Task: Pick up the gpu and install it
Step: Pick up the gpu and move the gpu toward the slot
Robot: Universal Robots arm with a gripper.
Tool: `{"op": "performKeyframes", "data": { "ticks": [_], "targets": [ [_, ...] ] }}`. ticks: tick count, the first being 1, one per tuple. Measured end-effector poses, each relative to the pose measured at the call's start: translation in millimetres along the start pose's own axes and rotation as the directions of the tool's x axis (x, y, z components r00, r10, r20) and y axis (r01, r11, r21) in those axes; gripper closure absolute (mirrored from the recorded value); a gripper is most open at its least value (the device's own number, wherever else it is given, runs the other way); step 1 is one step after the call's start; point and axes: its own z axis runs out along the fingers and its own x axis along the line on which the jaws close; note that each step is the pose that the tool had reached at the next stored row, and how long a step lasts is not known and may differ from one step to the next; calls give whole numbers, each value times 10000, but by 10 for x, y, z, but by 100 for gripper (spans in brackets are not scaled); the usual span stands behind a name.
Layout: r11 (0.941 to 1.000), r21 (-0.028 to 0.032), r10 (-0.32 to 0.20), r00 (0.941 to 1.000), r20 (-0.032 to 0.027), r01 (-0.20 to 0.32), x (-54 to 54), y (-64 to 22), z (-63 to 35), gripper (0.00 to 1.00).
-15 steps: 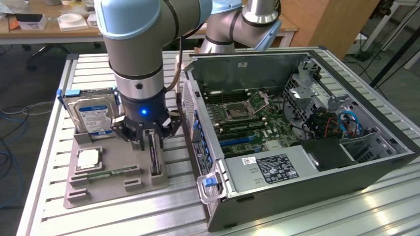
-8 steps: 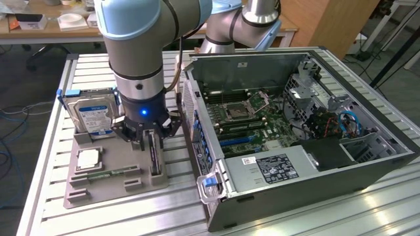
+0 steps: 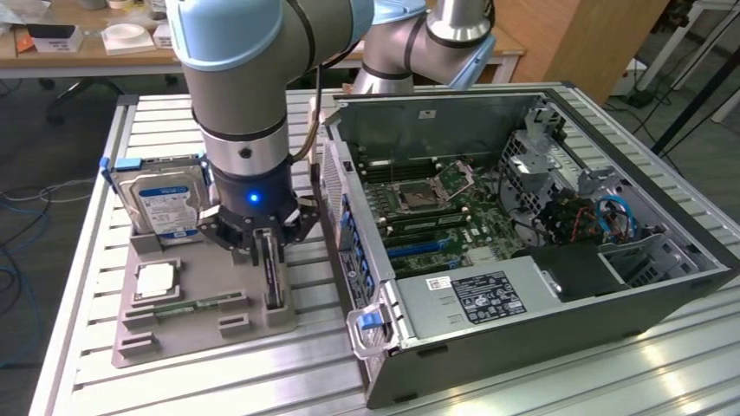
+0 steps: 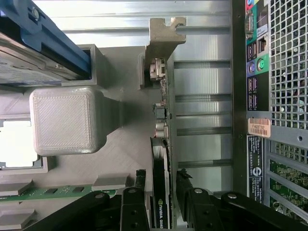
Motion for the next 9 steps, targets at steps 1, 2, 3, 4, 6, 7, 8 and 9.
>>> {"op": "performKeyframes", "data": {
  "ticks": [1,2,3,4,6,7,8,9],
  "targets": [
    [10000,0,0,10000,0,0,0,0,0,61],
    [10000,0,1,10000,0,-1,0,0,0,61],
    [10000,0,0,10000,0,0,0,0,0,61],
    [10000,0,0,10000,0,0,-1,0,1,61],
    [10000,-3,1,10000,3,-1,-1,0,16,61],
    [10000,-1,0,10000,1,0,-1,0,22,61],
    [10000,1,0,10000,-1,0,0,-1,22,61],
    [10000,1,1,10000,-1,-1,0,-1,22,61]
  ]
}}
